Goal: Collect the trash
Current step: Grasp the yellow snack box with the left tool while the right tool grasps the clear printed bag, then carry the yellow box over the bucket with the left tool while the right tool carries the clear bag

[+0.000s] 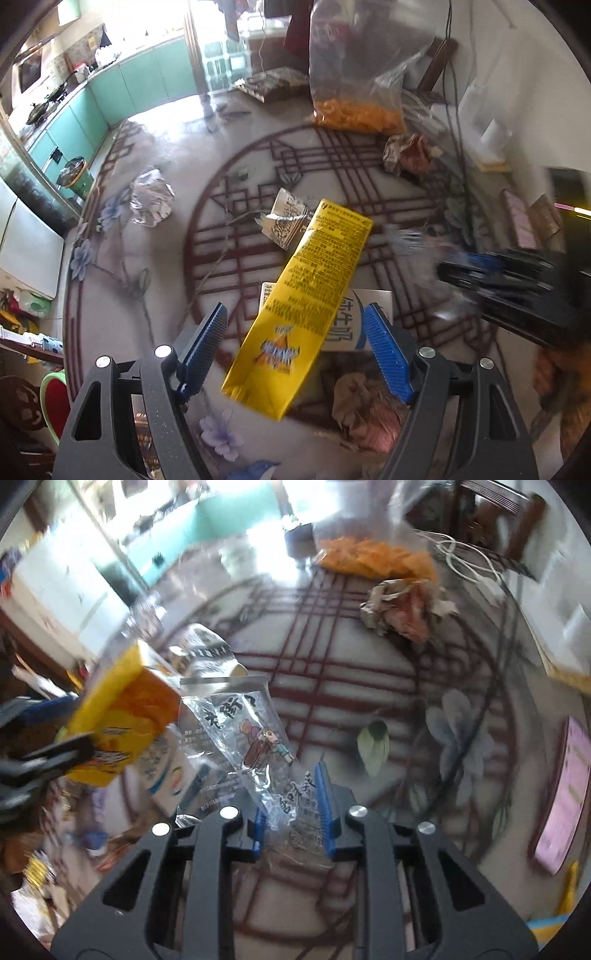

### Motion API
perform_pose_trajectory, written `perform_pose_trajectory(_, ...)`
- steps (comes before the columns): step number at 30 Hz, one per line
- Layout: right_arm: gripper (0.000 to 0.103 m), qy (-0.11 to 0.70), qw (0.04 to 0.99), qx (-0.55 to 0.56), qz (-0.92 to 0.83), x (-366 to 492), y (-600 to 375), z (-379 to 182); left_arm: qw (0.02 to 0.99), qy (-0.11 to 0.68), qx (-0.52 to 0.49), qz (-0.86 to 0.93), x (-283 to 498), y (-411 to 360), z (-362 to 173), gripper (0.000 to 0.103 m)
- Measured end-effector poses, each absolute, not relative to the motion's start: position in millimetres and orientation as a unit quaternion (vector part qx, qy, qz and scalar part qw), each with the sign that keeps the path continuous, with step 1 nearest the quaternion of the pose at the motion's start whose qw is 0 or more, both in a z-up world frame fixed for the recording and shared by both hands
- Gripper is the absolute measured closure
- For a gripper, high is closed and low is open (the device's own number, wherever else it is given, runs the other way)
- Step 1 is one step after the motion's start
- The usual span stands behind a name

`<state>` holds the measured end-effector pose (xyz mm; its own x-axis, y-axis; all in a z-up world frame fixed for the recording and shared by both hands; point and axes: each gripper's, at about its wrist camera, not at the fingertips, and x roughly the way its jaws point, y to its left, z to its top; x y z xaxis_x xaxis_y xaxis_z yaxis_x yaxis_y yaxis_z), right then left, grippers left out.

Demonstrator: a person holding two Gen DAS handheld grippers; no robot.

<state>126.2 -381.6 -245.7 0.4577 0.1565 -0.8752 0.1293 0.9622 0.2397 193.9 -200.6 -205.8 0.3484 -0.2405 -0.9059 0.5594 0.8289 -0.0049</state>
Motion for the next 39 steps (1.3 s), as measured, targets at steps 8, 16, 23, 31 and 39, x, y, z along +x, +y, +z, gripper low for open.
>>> perform_pose_trajectory(8, 0.080, 0.499, 0.841, 0.209, -0.003, 90.4, -400.3, -232.2, 0.797, 0.537, 0.143, -0.235, 208.0, -211.0, -225.6, 0.044)
perform_pose_trajectory(16, 0.080, 0.489, 0.846, 0.210, -0.010, 90.0, -386.8, -225.9, 0.805, 0.532, 0.111, -0.240, 208.3, -199.5, -214.9, 0.068)
perform_pose_trajectory(23, 0.080, 0.467, 0.862, 0.198, -0.002, 90.1, -362.5, -197.2, 0.833, 0.494, 0.079, -0.238, 186.2, -164.3, -176.5, 0.068)
perform_pose_trajectory(31, 0.080, 0.452, 0.873, 0.179, 0.037, 85.0, -316.0, -172.6, 0.851, 0.478, 0.051, -0.212, 158.0, -111.0, -156.0, 0.067)
perform_pose_trajectory(39, 0.080, 0.448, 0.878, 0.155, 0.070, 83.0, -266.6, -160.7, 0.862, 0.470, 0.030, -0.188, 143.9, -62.4, -144.7, 0.067)
